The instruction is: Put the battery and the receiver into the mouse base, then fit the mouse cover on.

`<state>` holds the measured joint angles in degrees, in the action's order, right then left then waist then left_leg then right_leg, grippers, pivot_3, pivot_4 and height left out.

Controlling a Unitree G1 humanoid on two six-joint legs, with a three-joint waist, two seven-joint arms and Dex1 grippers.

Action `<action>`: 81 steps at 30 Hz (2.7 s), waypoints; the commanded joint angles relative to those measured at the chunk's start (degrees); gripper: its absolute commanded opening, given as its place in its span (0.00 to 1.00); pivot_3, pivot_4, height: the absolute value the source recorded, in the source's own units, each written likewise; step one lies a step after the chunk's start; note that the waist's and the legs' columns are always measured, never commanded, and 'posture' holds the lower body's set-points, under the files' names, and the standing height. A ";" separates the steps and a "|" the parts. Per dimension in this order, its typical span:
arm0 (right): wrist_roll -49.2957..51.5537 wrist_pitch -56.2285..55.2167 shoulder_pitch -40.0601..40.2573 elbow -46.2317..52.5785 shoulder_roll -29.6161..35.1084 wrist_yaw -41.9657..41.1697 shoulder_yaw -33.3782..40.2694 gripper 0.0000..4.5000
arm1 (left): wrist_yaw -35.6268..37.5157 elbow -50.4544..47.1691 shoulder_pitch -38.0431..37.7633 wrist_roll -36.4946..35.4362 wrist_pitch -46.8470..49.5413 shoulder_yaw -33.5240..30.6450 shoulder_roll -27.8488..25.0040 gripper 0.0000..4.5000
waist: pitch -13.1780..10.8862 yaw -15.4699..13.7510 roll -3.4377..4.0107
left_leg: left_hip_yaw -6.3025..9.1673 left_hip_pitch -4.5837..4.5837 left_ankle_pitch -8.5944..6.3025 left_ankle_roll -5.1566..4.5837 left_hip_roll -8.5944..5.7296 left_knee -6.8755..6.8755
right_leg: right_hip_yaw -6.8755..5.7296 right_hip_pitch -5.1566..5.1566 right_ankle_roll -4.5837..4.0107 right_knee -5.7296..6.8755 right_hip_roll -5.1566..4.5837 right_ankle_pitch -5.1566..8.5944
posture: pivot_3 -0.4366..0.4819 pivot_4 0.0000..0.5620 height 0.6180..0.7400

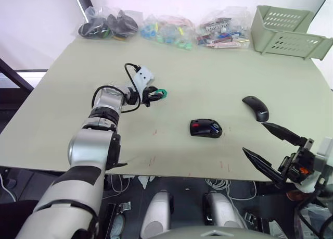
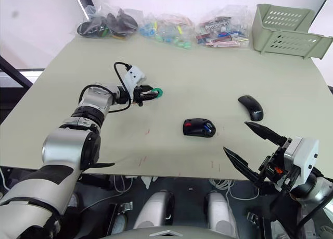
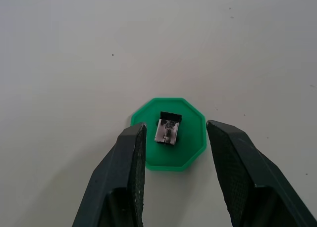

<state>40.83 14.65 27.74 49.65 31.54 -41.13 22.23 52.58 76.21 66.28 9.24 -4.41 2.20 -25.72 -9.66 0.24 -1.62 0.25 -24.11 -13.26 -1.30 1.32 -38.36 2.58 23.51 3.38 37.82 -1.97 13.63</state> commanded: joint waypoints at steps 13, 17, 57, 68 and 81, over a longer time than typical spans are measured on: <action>-0.08 -1.54 1.46 4.30 -0.70 2.48 -0.79 1.00 | -4.41 0.75 1.13 2.23 -1.08 0.20 0.60 0.34 | 0.00 0.08 -0.01 | -0.01 0.01 0.00 0.00 0.00 -0.02 | 0.00 0.00 -0.01 0.03 0.00 -0.01 | 0.48 0.27 1.00; -0.13 -1.47 1.50 4.49 -0.63 2.77 -0.91 1.00 | -4.62 0.83 1.02 2.52 -1.17 0.43 0.78 0.34 | 0.00 0.08 -0.01 | 0.00 0.01 0.00 0.00 0.00 -0.02 | 0.00 0.00 -0.02 0.04 0.00 -0.02 | 0.48 0.27 1.00; 1.37 0.84 -2.20 4.62 -0.17 6.18 -3.01 1.00 | 4.71 -0.52 0.37 -0.89 -4.29 -3.67 -2.72 0.16 | 0.01 0.35 -0.03 | -0.02 0.05 0.00 0.00 0.00 -0.02 | 0.01 -0.01 -0.17 0.07 0.00 -0.11 | 0.48 0.27 1.00; 18.93 30.40 -30.31 3.04 17.20 24.34 -10.60 1.00 | 28.04 -15.59 -3.46 -10.78 -0.28 -5.36 -5.00 0.16 | -0.03 0.76 -0.02 | -0.07 0.03 0.00 0.00 0.03 -0.03 | 0.05 0.02 -0.22 0.09 -0.02 -0.12 | 0.48 0.27 1.00; 62.24 49.25 -70.66 -35.31 15.14 54.84 -26.77 1.00 | 29.80 -63.03 -17.34 -22.48 22.79 -2.41 -8.89 0.16 | -0.11 0.52 -0.05 | 0.13 -0.49 0.01 -0.01 0.27 -0.07 | -0.15 0.37 -0.39 0.05 -0.06 -0.16 | 0.48 0.27 1.00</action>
<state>98.44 63.68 -40.61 16.55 46.67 10.78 -4.52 83.23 17.86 48.52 -11.04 16.71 0.03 -34.22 -9.77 0.76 -1.67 0.39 -24.62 -13.25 -1.32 1.57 -38.44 2.43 23.89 3.00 37.87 -2.04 13.47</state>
